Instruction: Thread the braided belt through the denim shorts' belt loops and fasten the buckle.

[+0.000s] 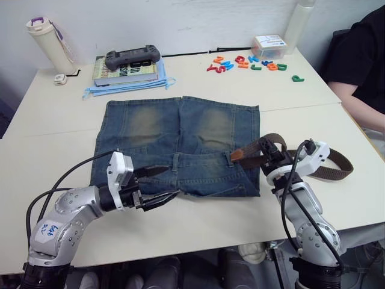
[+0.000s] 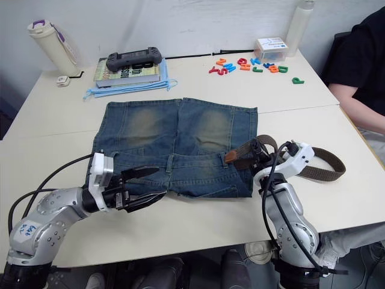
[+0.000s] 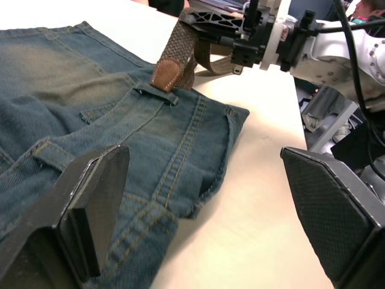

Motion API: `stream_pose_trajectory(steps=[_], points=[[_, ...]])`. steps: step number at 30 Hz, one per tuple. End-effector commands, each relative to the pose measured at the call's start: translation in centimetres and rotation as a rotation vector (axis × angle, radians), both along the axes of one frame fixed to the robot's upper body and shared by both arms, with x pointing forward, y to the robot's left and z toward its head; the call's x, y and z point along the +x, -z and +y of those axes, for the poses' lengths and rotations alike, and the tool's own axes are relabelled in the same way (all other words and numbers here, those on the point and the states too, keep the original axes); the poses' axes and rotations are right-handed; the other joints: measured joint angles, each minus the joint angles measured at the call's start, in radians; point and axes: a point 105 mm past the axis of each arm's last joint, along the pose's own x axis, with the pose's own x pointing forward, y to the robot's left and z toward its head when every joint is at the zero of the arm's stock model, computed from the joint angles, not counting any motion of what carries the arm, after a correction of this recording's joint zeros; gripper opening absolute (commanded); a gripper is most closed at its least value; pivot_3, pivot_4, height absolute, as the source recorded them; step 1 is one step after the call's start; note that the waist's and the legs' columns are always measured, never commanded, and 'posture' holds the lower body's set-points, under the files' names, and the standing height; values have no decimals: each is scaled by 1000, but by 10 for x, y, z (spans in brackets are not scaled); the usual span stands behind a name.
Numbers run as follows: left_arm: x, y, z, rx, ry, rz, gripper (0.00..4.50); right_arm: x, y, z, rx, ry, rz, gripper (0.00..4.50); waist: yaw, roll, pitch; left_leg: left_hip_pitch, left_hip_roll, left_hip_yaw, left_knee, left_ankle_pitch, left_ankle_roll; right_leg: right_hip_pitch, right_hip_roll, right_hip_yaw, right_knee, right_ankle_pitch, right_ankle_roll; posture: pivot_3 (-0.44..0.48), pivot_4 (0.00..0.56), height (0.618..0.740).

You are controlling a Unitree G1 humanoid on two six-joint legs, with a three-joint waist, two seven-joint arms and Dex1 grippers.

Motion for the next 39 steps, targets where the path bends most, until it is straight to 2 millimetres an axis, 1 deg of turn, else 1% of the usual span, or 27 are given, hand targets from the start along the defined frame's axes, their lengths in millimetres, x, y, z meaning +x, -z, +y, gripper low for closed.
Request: stream_pose_trajectory(steps=[1, 7, 20, 26, 28, 31, 34, 36, 39], points=[[-1, 6, 13, 6, -12, -26, 4423, -1, -8, -7, -1, 18, -43, 0, 0, 0, 0, 0, 0, 0, 0, 0, 0, 0, 0, 0, 0, 0, 0, 0, 150, 731], [1, 19, 20, 8, -16, -26, 4423, 0, -11, -14, -19, 30, -52, 0, 1, 0, 0, 0, 0, 0, 0, 0, 0, 0, 0, 0, 0, 0, -1, 0, 150, 731], [7, 22, 23, 10, -33, -41, 4423, 3, -1, 6, -125, -32, -14, 0, 0, 0, 0, 0, 0, 0, 0, 0, 0, 0, 0, 0, 0, 0, -1, 0, 150, 731], [5, 18, 16, 8, -31, -48, 4423, 5, 2, 12, -134, -47, -12, 0, 0, 0, 0, 0, 1, 0, 0, -1, -1, 0, 0, 0, 0, 0, -1, 0, 150, 731], [5, 17, 15, 8, -31, -49, 4423, 4, -1, 9, -144, -34, -29, 0, 0, 0, 0, 0, 1, 0, 0, -1, -1, 0, 0, 0, 0, 0, -1, 0, 150, 731], [4, 15, 13, 6, -32, -48, 4423, 2, -8, -3, -205, 0, -57, 0, 0, 0, 0, 0, 1, 0, 0, -1, -1, 0, 0, 0, 0, 0, -1, 0, 150, 731], [3, 13, 10, 7, -30, -51, 4423, 2, -10, -5, -290, -7, -59, 0, 0, 0, 0, 0, 0, 0, 0, -1, -1, 0, 0, 0, 0, 0, -1, 0, 150, 731], [3, 11, 9, 7, -31, -52, 4423, 3, -6, -2, -306, -19, -38, 0, 0, 0, 0, 0, 1, 0, 0, -1, -1, 0, 0, 0, 0, 0, -1, 0, 150, 731], [3, 9, 7, 7, -33, -55, 4423, 4, 9, 5, -297, -44, 18, 0, -1, 0, 0, 0, 1, 0, 0, -1, -1, 0, 0, 0, 0, 0, -1, 0, 150, 731]])
